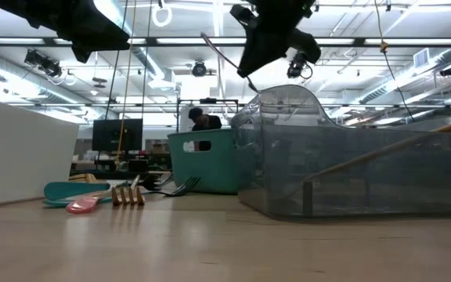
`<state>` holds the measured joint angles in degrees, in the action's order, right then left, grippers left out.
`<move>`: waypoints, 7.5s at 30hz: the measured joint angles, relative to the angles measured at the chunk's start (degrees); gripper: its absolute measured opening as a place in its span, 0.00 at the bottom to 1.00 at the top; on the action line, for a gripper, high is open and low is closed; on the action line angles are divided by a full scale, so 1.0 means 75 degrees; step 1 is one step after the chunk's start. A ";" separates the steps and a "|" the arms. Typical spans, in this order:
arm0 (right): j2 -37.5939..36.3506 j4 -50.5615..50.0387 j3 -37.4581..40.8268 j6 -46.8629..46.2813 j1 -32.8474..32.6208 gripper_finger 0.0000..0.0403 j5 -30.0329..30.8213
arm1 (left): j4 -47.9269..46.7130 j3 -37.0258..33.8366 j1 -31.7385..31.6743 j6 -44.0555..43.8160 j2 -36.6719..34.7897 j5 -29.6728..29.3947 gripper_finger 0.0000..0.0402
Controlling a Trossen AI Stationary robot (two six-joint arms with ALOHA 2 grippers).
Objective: Sort silverware by color (type)
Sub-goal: Put the orange silver fork into the blue bin
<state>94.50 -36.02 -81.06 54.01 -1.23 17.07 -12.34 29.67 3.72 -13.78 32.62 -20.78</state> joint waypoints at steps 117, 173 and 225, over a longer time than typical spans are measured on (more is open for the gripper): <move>0.0006 -0.1512 0.2373 -1.0628 0.3038 0.31 -0.0544 | -0.0052 0.0000 0.0001 -0.0038 0.0000 0.0000 0.30; 0.0003 0.1120 0.4374 -1.1387 0.3994 0.46 -0.1283 | -0.0052 0.0000 0.0000 -0.0029 0.0000 0.0000 0.30; -0.0023 0.0305 0.4381 -1.1109 0.4229 0.09 -0.2205 | -0.0055 0.0000 0.0000 -0.0020 -0.0003 0.0003 0.30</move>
<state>94.32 -33.73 -48.21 -29.31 30.48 0.53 -12.75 29.67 3.72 -13.93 32.60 -20.75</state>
